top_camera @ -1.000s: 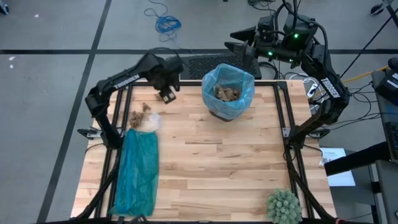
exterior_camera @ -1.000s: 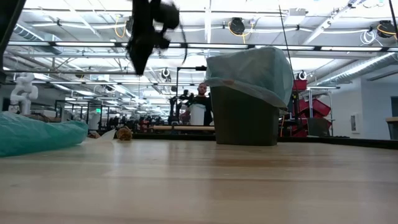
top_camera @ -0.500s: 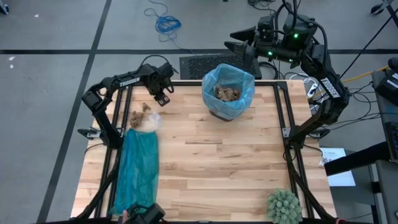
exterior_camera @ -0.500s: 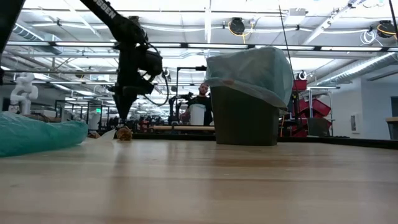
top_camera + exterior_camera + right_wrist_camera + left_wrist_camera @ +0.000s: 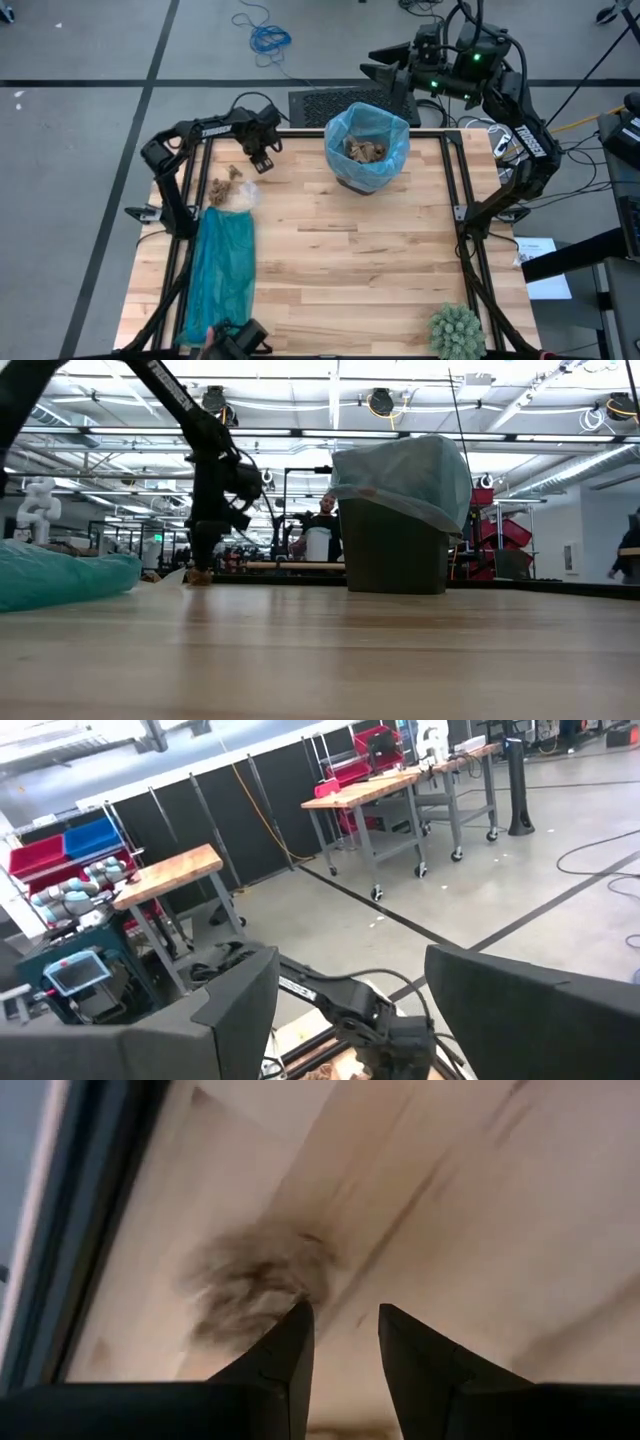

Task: Place trash/remove bag and relplace
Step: Put the brown napkin into the trash bin

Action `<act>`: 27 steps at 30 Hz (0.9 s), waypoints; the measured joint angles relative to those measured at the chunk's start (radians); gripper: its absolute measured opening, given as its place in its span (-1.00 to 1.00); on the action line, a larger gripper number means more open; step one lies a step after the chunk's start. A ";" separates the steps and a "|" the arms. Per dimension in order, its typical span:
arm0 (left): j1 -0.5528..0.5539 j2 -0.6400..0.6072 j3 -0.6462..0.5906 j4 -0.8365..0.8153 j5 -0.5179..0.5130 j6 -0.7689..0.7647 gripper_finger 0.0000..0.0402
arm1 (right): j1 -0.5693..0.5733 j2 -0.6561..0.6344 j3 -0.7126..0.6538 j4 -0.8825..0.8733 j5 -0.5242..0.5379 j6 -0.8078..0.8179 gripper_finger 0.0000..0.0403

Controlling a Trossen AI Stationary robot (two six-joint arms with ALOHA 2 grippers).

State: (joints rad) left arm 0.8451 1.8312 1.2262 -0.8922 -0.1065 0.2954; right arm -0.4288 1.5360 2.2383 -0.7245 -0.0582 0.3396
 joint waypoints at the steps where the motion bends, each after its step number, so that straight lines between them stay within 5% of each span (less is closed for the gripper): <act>1: 0.004 0.015 0.000 0.007 -0.010 0.000 -0.44 | 0.001 0.000 0.000 0.001 0.000 0.008 0.21; 8: 0.009 0.094 0.005 -0.011 -0.026 -0.001 -0.47 | 0.001 0.000 0.000 0.005 0.000 0.037 0.21; 13: -0.004 0.062 0.011 -0.049 0.061 -0.026 -0.84 | 0.018 0.000 0.000 0.004 0.001 0.041 0.21; 18: -0.009 -0.073 0.044 -0.059 0.289 -0.140 -0.97 | 0.038 0.000 0.000 0.003 0.000 0.010 0.21; 27: -0.074 -0.378 0.140 0.025 0.413 -0.302 -0.99 | 0.044 0.000 0.000 0.003 0.006 -0.027 0.21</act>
State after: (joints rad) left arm 0.7707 1.4535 1.3665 -0.8673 0.3066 -0.0070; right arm -0.3843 1.5360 2.2383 -0.7212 -0.0525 0.3122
